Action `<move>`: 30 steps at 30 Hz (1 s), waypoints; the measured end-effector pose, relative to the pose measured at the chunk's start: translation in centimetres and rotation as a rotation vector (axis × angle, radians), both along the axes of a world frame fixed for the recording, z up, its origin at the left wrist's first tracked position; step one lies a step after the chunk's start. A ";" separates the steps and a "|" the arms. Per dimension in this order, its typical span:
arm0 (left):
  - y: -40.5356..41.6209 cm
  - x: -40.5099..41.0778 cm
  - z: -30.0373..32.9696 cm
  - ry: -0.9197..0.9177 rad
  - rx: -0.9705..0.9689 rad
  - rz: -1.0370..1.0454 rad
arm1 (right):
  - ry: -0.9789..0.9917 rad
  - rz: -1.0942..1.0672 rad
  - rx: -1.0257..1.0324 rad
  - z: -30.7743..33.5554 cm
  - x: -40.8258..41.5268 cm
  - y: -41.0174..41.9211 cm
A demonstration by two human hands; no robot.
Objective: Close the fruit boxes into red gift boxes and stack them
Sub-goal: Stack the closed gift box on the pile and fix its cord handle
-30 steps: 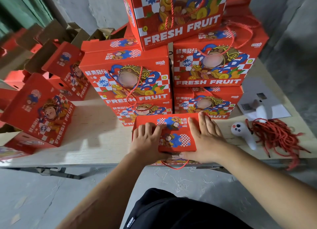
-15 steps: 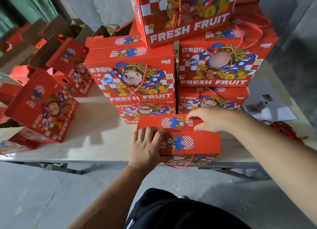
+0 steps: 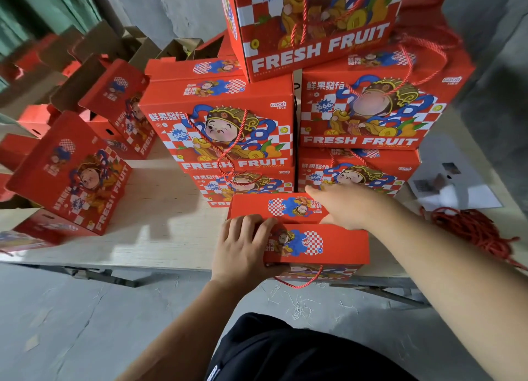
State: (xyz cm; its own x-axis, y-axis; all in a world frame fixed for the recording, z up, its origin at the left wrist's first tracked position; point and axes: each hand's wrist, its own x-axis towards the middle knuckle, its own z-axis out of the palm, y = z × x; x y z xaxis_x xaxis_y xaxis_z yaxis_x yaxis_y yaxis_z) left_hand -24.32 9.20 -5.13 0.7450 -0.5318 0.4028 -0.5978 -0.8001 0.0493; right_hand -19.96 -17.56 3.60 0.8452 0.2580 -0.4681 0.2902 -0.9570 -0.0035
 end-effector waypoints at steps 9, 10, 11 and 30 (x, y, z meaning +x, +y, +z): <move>-1.4 0.8 2.6 0.200 -0.250 0.123 | -0.235 -0.133 0.107 -0.8 -2.3 -1.4; -1.5 1.4 3.1 0.228 -0.294 0.145 | -0.274 -0.160 0.130 -1.1 -2.6 -1.4; -1.5 2.0 3.4 0.224 -0.290 0.164 | -0.308 -0.189 0.165 -1.5 -3.0 -1.5; 0.1 4.7 1.7 0.172 -0.199 0.154 | -0.530 -0.338 0.527 -6.2 -5.9 -0.6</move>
State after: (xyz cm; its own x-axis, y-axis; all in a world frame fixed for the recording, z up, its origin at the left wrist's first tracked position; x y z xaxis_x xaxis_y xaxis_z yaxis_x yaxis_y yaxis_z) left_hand -19.61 9.28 -3.42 0.8771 -0.3308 0.3483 -0.4396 -0.8452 0.3041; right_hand -25.88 -18.13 -2.57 0.9917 0.0238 0.1264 0.0753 -0.9042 -0.4204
